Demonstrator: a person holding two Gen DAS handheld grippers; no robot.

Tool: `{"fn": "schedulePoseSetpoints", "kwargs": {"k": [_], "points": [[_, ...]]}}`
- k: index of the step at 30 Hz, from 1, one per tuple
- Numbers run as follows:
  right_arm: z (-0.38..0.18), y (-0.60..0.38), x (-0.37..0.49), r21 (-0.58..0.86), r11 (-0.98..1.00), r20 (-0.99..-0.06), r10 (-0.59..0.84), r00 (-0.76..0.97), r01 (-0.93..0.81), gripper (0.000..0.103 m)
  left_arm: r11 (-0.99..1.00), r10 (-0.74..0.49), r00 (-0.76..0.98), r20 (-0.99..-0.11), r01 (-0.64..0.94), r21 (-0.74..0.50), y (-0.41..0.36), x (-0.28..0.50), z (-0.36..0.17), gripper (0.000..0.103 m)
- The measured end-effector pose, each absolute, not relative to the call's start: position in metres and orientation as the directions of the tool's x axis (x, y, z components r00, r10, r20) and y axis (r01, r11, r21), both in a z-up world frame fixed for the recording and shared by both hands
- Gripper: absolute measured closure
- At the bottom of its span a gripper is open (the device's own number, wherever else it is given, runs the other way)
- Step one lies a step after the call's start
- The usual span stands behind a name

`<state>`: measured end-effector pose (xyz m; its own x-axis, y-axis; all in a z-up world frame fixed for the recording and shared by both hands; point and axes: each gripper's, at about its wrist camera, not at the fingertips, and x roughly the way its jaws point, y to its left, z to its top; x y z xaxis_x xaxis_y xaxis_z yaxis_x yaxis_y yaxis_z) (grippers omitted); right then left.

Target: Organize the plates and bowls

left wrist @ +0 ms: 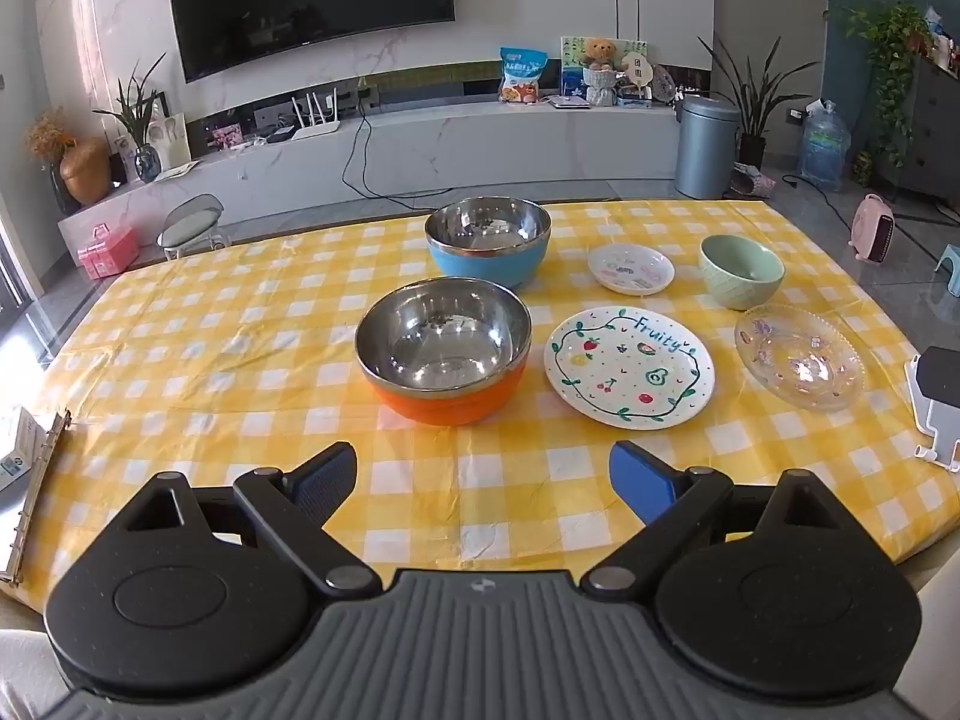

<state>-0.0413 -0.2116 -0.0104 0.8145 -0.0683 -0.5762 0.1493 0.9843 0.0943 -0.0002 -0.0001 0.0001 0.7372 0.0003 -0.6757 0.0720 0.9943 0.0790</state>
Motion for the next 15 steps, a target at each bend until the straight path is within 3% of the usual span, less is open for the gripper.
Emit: {"fn": "schedulePoseSetpoints", "kwargs": {"k": [15], "points": [[-0.0110, -0.2097, -0.0427, 0.100, 0.984, -0.576, -0.062, 0.815, 0.145, 0.002, 0.996, 0.007, 0.723, -0.690, 0.058, 0.071, 0.0032, 0.0019, 0.0015, 0.000]]}}
